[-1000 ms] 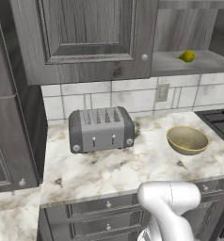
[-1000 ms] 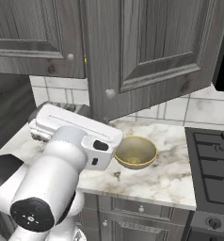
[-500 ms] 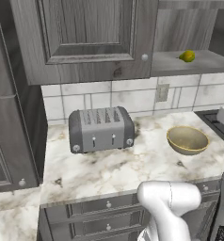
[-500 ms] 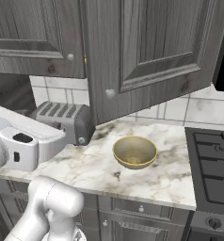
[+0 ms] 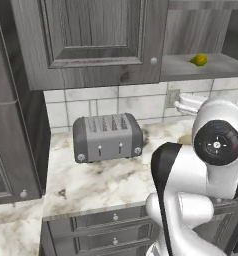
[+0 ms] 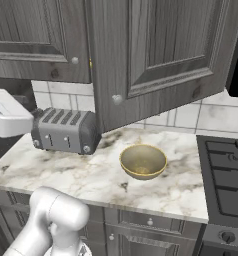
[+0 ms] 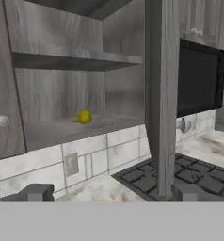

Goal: Open the cabinet. Pick the banana and pear from the cabinet and place them into the bowl. Then close the cabinet.

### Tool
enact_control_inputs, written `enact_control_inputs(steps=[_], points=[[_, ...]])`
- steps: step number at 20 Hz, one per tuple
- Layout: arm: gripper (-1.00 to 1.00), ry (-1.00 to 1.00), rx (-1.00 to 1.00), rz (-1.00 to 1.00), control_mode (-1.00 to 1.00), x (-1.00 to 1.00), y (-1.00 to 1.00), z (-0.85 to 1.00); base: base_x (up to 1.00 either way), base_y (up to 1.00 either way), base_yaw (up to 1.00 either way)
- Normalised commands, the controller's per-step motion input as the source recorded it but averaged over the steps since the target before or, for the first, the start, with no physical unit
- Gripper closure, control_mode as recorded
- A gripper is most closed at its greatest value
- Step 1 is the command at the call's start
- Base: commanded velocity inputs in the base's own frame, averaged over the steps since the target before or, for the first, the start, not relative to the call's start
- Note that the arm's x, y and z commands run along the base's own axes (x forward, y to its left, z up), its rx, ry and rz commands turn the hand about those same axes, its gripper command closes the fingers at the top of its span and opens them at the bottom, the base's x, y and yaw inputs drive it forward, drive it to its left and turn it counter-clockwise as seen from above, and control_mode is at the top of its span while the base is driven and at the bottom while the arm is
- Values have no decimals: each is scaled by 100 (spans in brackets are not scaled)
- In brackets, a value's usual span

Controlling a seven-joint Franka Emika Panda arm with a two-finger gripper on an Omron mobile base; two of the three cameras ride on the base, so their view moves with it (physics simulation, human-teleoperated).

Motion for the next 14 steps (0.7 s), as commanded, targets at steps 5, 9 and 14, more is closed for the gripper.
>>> enact_control_inputs(steps=[5,9,14], points=[[-100,0,0,-19,-100,94,-20,-2,0,0,0],[-100,1,0,-15,-100,90,-39,-11,0,0,0],[-100,11,2,-14,-100,33,-66,0,0,0,0]])
